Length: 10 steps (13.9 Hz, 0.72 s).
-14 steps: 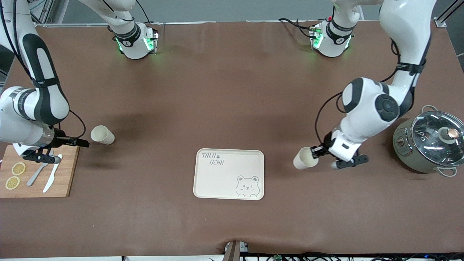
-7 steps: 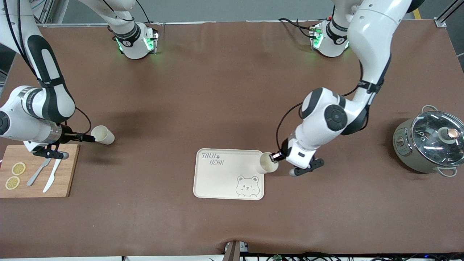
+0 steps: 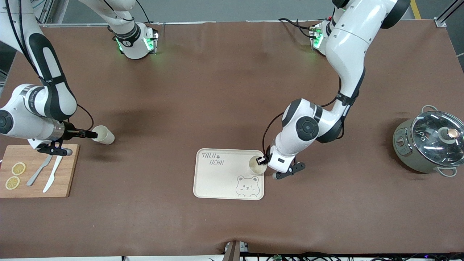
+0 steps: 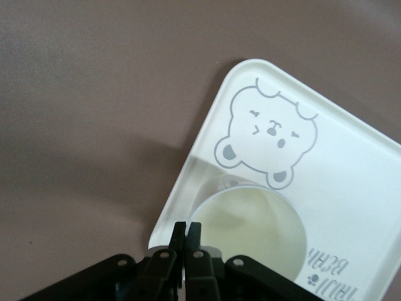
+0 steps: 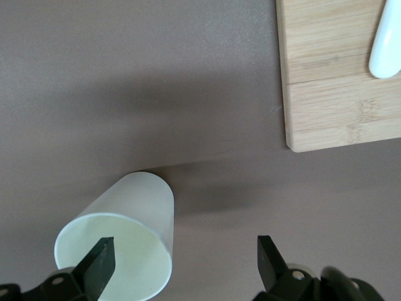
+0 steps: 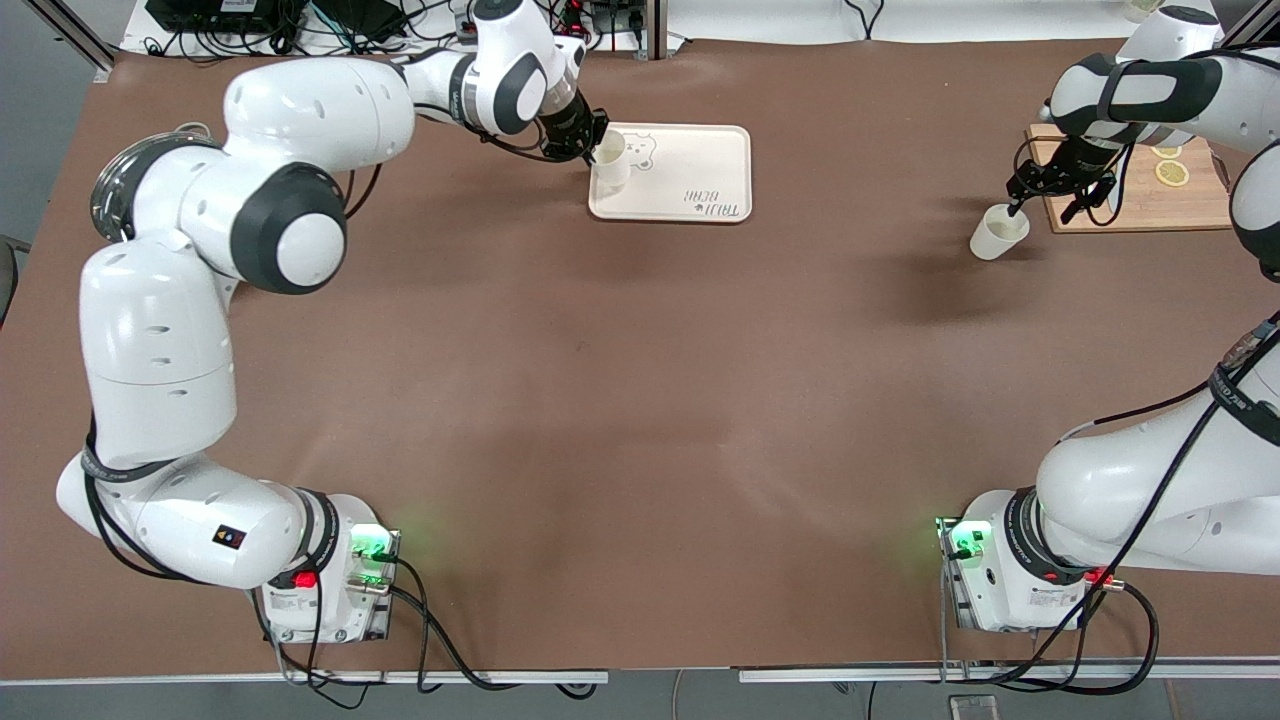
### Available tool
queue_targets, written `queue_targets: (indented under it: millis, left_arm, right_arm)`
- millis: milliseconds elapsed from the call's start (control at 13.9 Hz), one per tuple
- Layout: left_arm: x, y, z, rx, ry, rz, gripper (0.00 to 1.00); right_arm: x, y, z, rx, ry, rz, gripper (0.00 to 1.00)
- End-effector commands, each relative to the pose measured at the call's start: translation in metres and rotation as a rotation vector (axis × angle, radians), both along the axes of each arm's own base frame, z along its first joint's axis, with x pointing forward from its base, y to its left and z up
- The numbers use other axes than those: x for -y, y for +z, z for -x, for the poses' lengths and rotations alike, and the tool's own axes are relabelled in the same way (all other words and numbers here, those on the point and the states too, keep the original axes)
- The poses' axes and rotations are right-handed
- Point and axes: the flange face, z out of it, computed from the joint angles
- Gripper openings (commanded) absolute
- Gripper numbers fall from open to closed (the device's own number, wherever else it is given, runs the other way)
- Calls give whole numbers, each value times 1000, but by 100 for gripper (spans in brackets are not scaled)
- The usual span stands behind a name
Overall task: Place white IKEA cup upright on tray with both arms
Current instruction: 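Carry the cup onto the tray with the left gripper while the right grasps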
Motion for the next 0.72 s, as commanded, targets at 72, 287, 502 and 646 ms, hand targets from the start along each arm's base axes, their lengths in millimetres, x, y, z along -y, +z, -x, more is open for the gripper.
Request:
queue_targets:
  millis: [72,287,502,646]
  left_arm:
    - [7,-5,-8,27,10,-5,24]
    - [6,8,-10,47,3,-4,100]
    - [-20,53,-27,102,35,-5,100]
    - [-50,94,-35,117,35,-64,100]
  right_arm:
    - [-5,3,9,-7,-7,-9,78]
    - [-8,-3,14,-21,-9,-12,61]
    - [-13,-4,14,-24,-2,-12,22]
    - [-14,-5,15,-39,-1,-16,0]
